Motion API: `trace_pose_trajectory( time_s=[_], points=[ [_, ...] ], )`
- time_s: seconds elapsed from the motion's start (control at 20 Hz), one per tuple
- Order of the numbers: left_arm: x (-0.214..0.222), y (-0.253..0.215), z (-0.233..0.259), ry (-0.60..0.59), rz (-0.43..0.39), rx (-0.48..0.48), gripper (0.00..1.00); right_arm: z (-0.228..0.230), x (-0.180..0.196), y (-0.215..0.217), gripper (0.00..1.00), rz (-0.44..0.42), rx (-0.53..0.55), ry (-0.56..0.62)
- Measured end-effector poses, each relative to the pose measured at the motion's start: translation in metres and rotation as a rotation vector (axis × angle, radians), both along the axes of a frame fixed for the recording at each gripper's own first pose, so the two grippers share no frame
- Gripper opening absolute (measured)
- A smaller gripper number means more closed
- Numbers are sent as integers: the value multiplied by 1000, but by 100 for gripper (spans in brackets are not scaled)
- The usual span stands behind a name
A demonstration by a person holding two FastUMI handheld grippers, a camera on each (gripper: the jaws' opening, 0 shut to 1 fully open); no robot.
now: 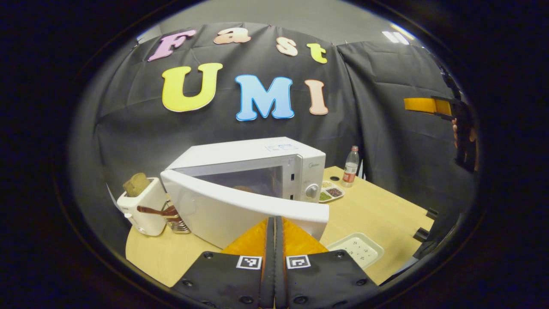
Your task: Open the microwave oven with the left hand, put the food in, and close the microwave oven.
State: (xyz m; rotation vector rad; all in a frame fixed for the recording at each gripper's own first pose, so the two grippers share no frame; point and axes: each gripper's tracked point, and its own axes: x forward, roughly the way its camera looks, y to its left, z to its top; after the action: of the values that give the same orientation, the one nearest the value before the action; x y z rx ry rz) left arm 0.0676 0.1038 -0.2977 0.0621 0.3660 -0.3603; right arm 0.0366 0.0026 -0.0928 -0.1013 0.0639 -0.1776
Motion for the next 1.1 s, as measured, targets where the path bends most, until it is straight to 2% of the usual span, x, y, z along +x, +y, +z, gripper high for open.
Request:
trace_pose_trajectory(
  time_s=[0.3, 0.8, 1.1],
  points=[
    [16, -9, 4, -12, 23, -9, 5, 8, -6, -16, 96, -24, 1, -12],
    [60, -41, 6, -31, 65, -15, 7, 15, 6, -12, 96, 39, -21, -26],
    [79, -65, 1, -23, 71, -16, 5, 14, 14, -27, 96, 25, 1, -21]
  ],
)
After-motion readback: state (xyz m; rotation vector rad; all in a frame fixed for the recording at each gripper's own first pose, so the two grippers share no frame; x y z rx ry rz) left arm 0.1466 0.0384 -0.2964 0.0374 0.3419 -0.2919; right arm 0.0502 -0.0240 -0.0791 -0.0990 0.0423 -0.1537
